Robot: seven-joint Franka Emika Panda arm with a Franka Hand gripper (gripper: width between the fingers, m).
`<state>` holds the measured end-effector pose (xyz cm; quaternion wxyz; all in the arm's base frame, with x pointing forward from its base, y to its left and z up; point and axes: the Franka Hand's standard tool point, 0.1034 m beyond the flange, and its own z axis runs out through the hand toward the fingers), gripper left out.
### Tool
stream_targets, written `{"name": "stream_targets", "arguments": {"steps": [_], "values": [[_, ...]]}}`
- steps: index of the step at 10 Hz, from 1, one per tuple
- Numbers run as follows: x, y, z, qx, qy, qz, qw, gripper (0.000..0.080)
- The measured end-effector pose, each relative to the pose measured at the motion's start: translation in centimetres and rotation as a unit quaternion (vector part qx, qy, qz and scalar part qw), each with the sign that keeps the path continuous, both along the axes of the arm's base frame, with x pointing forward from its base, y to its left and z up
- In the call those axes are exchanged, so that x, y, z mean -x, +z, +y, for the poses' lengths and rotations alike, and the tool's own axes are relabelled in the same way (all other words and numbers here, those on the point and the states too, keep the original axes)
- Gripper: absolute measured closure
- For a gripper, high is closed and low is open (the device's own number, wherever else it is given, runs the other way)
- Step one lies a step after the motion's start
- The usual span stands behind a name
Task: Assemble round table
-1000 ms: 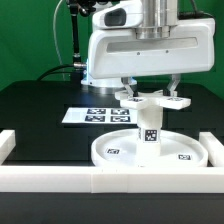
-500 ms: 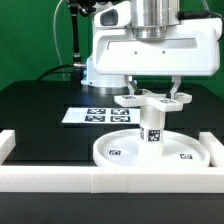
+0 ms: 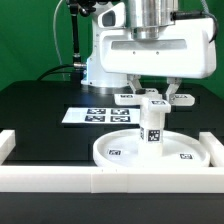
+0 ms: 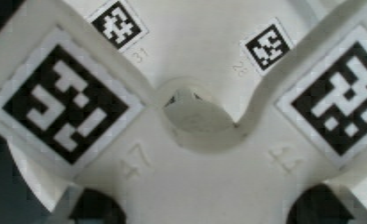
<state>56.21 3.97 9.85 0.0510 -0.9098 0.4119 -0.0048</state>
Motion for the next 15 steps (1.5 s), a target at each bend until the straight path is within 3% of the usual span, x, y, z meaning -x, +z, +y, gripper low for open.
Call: {"name": "stream_targets", "arguments": {"steps": [3, 9, 11, 14, 15], "values": [[0.1, 0.05, -0.13, -0.026, -0.186, -0.006, 0.982, 0.0357], [0.07, 0.03, -0.12, -0.06, -0.439, 0.007, 0.896, 0.0357], [0.01, 0.01, -0.17, -0.066, -0.502, 0.017, 0.862, 0.0357], [-0.17, 0.09, -0.36, -0.092, -0.634, 0.037, 0.767, 0.0357], [-0.18, 0.1, -0.35, -0.098, -0.645, 0.04, 0.757, 0.0357]]}}
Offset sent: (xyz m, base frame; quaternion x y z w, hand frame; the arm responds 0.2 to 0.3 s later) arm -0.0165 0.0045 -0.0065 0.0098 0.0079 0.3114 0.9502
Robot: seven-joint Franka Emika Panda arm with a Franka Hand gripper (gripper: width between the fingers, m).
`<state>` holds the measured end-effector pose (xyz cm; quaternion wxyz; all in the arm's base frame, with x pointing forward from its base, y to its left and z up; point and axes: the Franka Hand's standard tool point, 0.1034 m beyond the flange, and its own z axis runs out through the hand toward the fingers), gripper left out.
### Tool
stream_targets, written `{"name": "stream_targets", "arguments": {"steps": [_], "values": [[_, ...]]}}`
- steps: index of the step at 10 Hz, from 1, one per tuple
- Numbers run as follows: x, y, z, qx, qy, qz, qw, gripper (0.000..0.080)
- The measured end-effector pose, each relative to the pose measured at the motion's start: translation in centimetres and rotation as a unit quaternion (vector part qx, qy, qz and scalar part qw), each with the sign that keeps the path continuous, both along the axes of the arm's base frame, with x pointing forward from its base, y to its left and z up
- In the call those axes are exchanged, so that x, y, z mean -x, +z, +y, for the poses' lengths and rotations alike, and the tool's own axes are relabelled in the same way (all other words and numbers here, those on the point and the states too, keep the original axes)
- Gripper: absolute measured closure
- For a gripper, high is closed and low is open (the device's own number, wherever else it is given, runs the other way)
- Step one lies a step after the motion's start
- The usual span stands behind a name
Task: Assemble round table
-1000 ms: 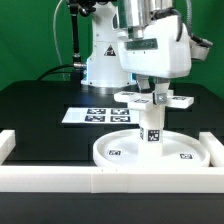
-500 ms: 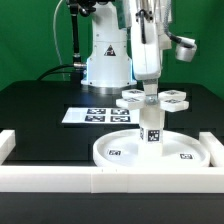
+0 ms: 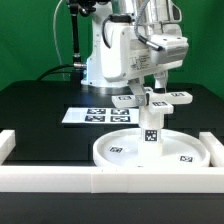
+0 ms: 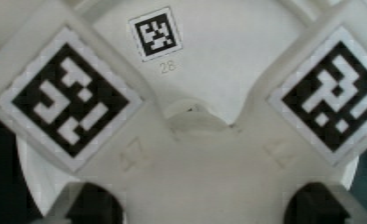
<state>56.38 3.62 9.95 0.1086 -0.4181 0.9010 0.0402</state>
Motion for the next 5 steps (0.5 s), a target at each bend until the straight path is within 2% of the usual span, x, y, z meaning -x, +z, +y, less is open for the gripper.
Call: {"name": "stream_targets", "arguments": {"steps": [4, 5], "values": [[0.01, -0.02, 0.02, -0.005, 0.002, -0.005, 1.0, 0.0357], [-0.02, 0.06, 0.04, -0.004, 0.007, -0.006, 1.0, 0.0195]]}}
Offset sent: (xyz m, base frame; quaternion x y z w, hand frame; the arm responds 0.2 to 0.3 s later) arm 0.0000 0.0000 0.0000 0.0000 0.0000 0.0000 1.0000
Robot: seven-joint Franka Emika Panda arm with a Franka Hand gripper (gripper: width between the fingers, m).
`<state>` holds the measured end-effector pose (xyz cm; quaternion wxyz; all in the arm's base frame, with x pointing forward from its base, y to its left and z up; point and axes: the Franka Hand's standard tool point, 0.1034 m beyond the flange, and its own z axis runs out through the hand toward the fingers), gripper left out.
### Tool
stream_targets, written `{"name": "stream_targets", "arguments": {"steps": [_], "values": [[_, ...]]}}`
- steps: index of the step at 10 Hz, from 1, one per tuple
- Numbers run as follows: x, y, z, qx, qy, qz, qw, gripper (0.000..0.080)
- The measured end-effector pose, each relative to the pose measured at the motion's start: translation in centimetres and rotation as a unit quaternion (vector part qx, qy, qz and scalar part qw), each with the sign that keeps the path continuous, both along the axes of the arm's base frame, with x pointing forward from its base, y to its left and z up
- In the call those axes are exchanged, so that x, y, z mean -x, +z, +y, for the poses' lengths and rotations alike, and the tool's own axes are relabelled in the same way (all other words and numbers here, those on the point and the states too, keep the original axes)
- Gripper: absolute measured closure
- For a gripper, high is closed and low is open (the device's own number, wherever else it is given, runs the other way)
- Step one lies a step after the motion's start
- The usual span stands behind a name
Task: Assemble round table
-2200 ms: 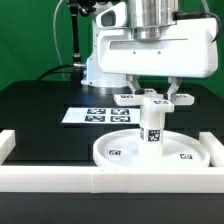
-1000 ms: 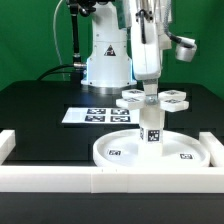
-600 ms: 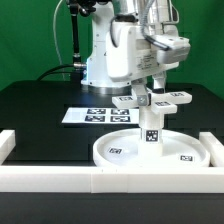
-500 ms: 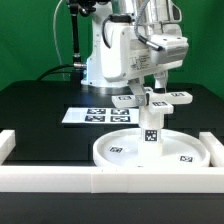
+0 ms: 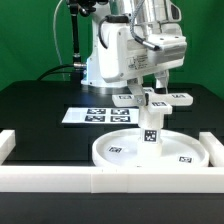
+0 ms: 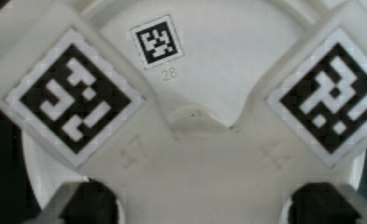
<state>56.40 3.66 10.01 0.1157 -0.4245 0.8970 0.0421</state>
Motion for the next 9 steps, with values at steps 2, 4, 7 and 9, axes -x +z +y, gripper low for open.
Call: {"name": "stream_targets", "arguments": {"steps": [2, 4, 7, 9], "values": [[-0.5, 2.2, 0.1, -0.003, 0.035, -0.026, 0.999, 0.0164], [-0.6, 2.7, 0.2, -0.003, 0.045, -0.033, 0.998, 0.0153], [-0.5, 2.5, 0.2, 0.017, 0.151, -0.048, 0.987, 0.015], [-0.8, 2.8, 0.0, 0.03, 0.317, -0.055, 0.946, 0.015]]}}
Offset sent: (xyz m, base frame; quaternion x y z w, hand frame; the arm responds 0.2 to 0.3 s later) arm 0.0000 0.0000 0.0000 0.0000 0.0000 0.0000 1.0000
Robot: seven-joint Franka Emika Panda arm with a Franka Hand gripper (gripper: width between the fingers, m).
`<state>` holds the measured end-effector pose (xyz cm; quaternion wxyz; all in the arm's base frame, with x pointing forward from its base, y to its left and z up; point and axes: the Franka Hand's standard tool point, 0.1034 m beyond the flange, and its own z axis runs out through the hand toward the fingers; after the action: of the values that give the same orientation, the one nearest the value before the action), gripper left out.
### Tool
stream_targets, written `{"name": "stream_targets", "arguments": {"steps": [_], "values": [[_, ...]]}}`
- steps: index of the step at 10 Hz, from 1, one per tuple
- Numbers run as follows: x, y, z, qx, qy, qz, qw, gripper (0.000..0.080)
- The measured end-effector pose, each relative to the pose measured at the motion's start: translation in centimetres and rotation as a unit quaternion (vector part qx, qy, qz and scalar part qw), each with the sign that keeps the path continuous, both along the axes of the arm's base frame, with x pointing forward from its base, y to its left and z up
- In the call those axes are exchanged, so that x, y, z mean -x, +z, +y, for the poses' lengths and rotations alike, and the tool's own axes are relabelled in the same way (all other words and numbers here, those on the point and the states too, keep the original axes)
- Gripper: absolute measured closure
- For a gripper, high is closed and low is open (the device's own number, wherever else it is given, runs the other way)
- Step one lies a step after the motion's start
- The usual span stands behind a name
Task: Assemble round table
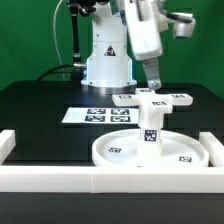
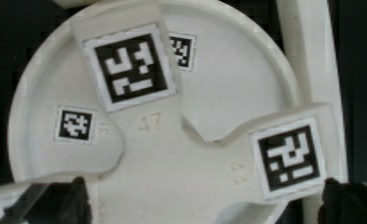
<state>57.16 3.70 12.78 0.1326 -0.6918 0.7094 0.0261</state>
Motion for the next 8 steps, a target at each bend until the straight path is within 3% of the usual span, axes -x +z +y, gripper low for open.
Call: {"name": "stream_targets", "arguments": {"steps": [2, 6, 8], "values": [[-0.59, 0.4, 0.41, 0.017, 0.148, -0.021, 0.989, 0.015], [-0.6, 0.33, 0.36, 0.037, 0.282, -0.052, 0.957, 0.015], [-0.45, 0.09, 0.24, 0.074, 0.417, -0.063, 0.904, 0.015]]}}
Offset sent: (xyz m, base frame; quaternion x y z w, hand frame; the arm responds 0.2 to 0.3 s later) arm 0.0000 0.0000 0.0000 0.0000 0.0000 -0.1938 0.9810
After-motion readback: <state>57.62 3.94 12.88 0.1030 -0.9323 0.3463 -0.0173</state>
